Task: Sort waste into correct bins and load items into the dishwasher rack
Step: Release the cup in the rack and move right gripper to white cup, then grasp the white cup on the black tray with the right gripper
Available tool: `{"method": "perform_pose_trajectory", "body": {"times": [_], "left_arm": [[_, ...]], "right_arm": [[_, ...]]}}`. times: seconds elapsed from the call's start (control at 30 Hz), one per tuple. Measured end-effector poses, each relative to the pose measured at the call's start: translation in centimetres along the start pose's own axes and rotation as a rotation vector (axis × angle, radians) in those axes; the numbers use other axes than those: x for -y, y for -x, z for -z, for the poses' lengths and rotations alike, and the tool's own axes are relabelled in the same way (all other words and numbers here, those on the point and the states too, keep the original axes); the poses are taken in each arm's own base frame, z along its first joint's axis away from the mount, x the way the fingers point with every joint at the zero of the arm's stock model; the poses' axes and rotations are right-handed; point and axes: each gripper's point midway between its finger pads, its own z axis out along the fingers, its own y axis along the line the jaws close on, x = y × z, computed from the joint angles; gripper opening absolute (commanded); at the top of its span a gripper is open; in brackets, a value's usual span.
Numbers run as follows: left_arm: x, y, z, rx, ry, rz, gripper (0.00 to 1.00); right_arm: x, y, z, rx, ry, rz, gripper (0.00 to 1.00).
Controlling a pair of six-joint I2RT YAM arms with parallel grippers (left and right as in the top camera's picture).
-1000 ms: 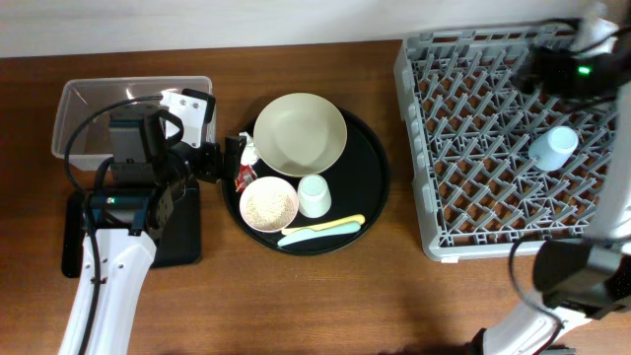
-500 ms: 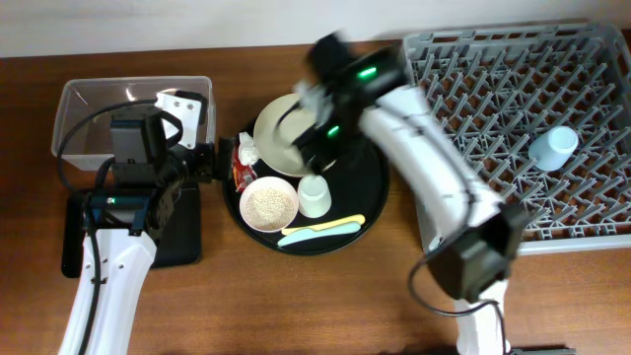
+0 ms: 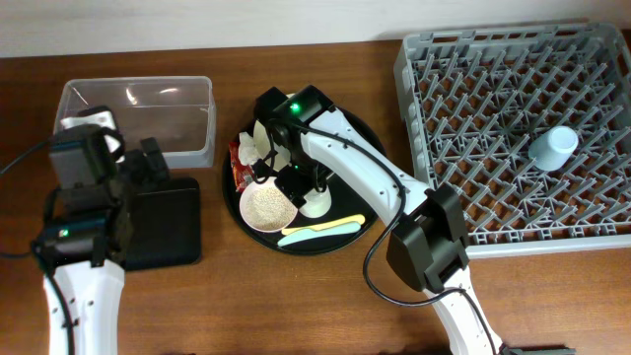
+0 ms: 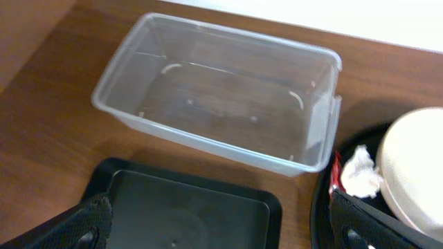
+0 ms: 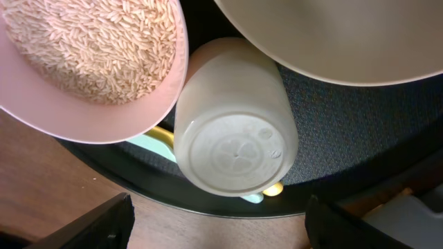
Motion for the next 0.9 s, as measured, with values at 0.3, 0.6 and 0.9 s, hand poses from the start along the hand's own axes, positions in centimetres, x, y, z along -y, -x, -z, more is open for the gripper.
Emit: {"method": "perform_pose_trajectory", "body": {"times": [0.3, 0.6, 0.9], "left_arm": [[-0.3, -0.3, 0.3, -0.015, -0.003, 0.033, 1.0], [-0.3, -0.4, 0.3, -0.016, -0.003, 0.034, 1.0], [-0.3, -0.3, 0.3, -0.016, -0.003, 0.034, 1.0]], "right_arm": [[0.6, -0.4, -2.0, -0.031, -0.006, -0.032, 0.77], [0.1, 0.6, -2.0, 0.01, 0.028, -0.035, 0.69], [-0.1, 1.0, -2.0, 0.024, 0.041, -0.039, 0.81]]}}
